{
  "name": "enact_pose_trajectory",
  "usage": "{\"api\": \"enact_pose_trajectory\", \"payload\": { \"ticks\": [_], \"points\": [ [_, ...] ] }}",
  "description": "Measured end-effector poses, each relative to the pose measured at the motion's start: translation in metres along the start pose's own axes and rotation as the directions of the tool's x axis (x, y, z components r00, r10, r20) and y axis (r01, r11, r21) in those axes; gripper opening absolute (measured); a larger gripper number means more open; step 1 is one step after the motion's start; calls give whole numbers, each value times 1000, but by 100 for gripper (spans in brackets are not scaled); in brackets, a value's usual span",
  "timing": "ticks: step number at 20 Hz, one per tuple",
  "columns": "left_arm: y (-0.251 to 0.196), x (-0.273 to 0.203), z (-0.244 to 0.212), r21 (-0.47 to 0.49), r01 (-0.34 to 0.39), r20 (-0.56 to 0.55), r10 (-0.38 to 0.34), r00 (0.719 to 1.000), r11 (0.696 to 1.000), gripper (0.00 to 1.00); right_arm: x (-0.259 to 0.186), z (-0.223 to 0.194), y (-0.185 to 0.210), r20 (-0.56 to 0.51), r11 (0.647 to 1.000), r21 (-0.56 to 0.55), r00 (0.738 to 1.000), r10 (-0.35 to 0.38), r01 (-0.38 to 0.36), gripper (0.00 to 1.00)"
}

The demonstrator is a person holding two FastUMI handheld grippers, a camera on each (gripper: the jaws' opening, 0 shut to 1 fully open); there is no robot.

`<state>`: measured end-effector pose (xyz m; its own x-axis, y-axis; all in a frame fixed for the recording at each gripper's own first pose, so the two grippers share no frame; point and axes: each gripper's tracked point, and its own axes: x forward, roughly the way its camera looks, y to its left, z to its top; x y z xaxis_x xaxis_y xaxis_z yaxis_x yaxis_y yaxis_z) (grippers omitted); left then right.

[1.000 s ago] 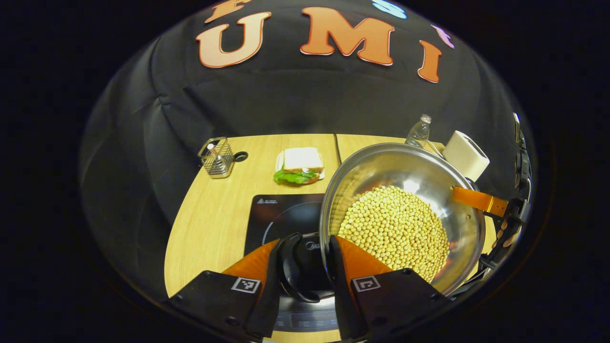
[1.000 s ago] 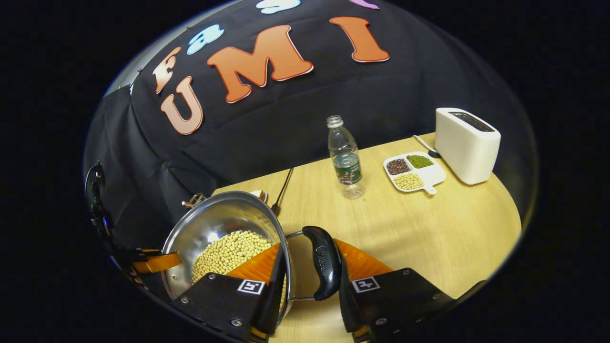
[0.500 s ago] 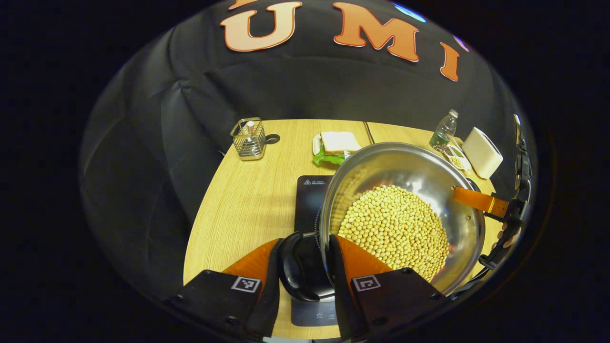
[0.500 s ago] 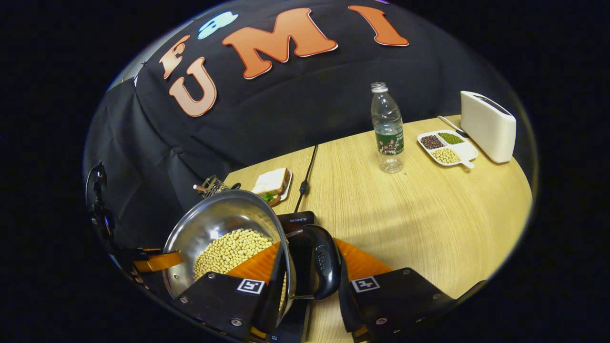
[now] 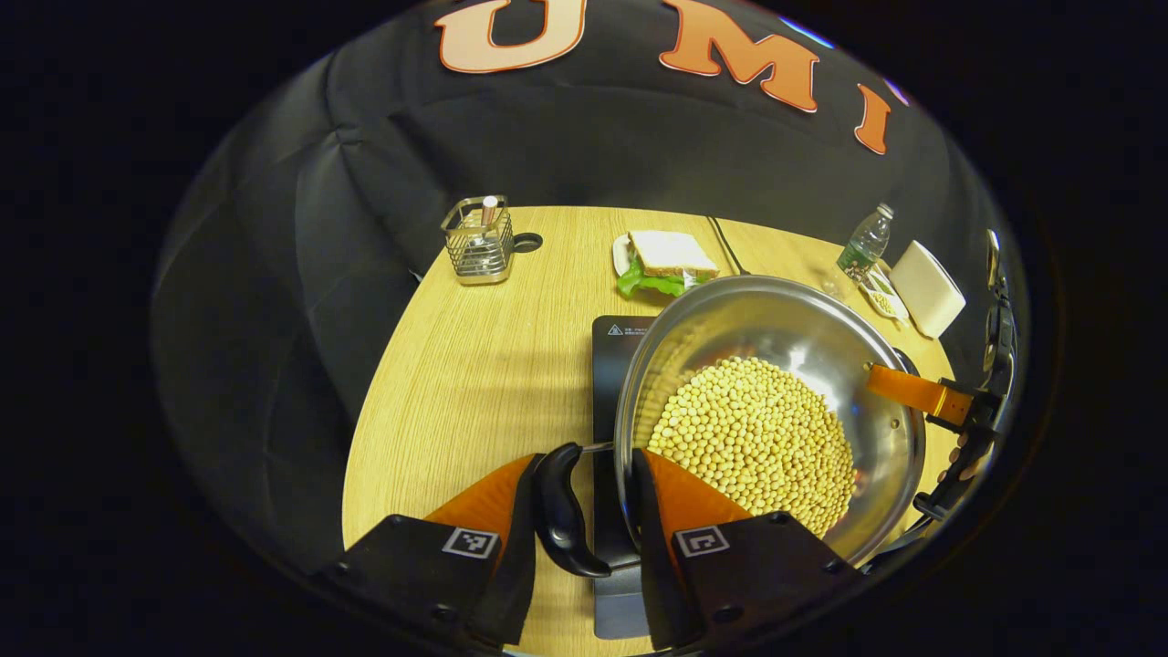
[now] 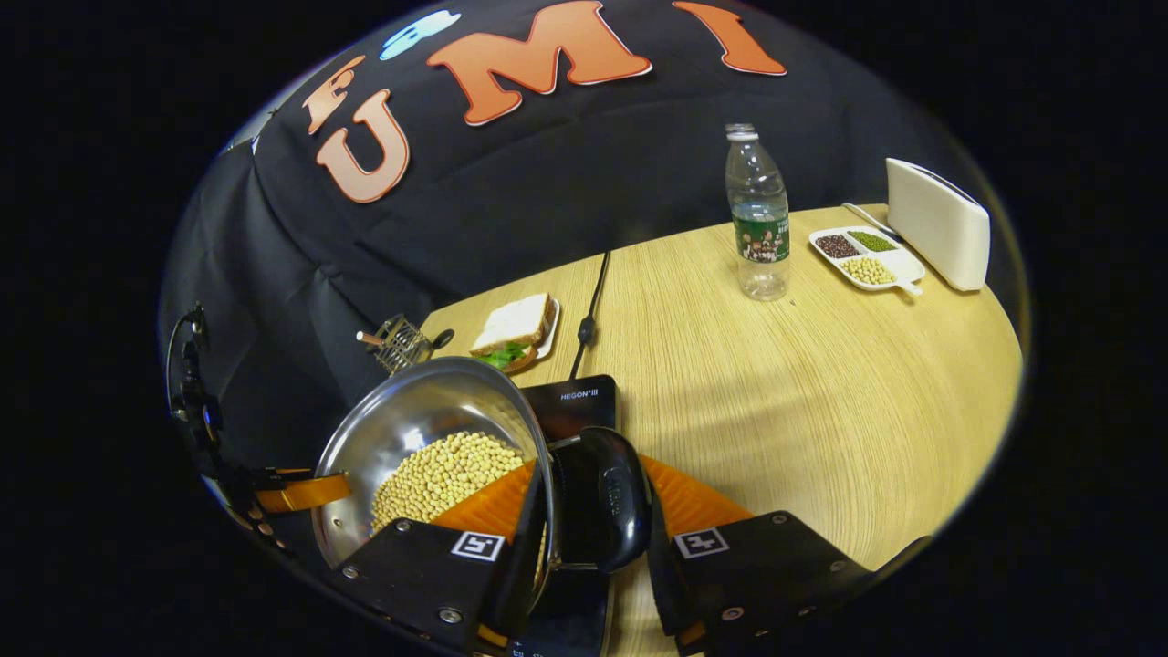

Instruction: First push the handle of the pot to place it horizontally, then grasp the pot with both hands and set it on the induction cooktop.

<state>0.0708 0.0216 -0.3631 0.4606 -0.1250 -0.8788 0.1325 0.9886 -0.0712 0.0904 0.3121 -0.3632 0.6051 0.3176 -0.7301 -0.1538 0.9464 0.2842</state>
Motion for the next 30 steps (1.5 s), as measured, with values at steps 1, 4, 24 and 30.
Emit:
{"api": "enact_pose_trajectory", "payload": {
  "ticks": [1,4,24,30],
  "points": [
    [2,0,-1,0,3,1,-3,1000,1000,58,0,-1,-1,-4,1000,-7,1000,-2,2,53],
    [3,-2,0,19,-14,19,14,1000,1000,63,-8,10,1,30,1000,-1,1000,5,-5,59],
    [-119,-276,184,-13,-215,756,150,637,976,92,-255,191,-74,567,976,-180,824,0,125,95],
    [-242,-329,187,79,-36,833,-46,551,996,97,-337,208,-119,674,976,-141,738,-29,167,95]
  ]
}}
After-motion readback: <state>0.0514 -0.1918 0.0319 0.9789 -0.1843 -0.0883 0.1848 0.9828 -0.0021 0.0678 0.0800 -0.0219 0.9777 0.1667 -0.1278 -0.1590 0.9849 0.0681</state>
